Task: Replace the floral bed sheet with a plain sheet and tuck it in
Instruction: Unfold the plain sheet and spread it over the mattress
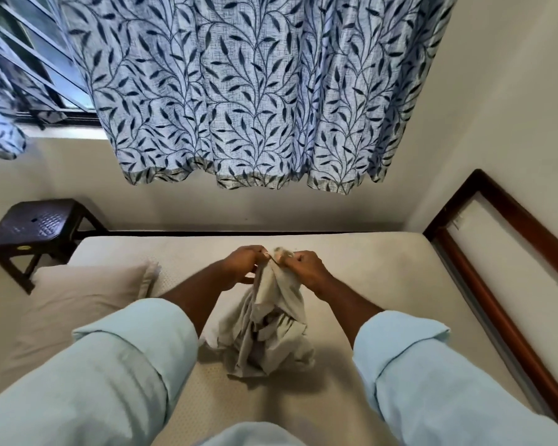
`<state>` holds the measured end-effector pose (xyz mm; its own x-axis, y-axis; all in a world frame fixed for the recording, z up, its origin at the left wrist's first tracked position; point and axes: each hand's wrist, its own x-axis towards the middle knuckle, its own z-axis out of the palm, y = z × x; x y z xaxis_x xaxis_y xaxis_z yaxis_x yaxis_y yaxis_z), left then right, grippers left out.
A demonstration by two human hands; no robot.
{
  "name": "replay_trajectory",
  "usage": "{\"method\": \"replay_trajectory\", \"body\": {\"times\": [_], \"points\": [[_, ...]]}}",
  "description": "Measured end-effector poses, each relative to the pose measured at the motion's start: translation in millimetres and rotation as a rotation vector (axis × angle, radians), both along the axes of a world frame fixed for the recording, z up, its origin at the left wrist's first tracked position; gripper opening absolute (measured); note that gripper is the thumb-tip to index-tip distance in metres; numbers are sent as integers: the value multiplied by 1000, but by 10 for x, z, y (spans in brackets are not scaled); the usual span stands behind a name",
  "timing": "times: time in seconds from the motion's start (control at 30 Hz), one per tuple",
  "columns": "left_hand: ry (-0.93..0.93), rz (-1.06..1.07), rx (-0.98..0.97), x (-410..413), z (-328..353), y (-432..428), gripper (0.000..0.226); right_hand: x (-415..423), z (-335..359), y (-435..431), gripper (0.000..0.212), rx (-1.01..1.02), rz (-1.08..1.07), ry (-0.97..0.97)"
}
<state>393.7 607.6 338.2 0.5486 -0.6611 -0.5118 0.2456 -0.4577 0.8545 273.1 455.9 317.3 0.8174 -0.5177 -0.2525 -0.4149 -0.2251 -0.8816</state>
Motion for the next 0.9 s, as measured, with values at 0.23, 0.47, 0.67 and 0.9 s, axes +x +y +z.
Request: {"method": "replay_trajectory", "body": {"times": [0.23, 0.47, 0.67, 0.9], "points": [[354, 5, -46, 27, 162, 180, 40, -29, 30, 66, 51, 82, 312, 160], [365, 108, -151, 69, 357, 213, 41, 86, -116, 56, 58, -100, 344, 235], [391, 199, -237, 230, 539, 247, 41, 50, -121, 103, 38, 126, 145, 48], [240, 406, -222, 591, 611, 270, 49, 388, 312, 69, 28, -162, -156, -255]]}}
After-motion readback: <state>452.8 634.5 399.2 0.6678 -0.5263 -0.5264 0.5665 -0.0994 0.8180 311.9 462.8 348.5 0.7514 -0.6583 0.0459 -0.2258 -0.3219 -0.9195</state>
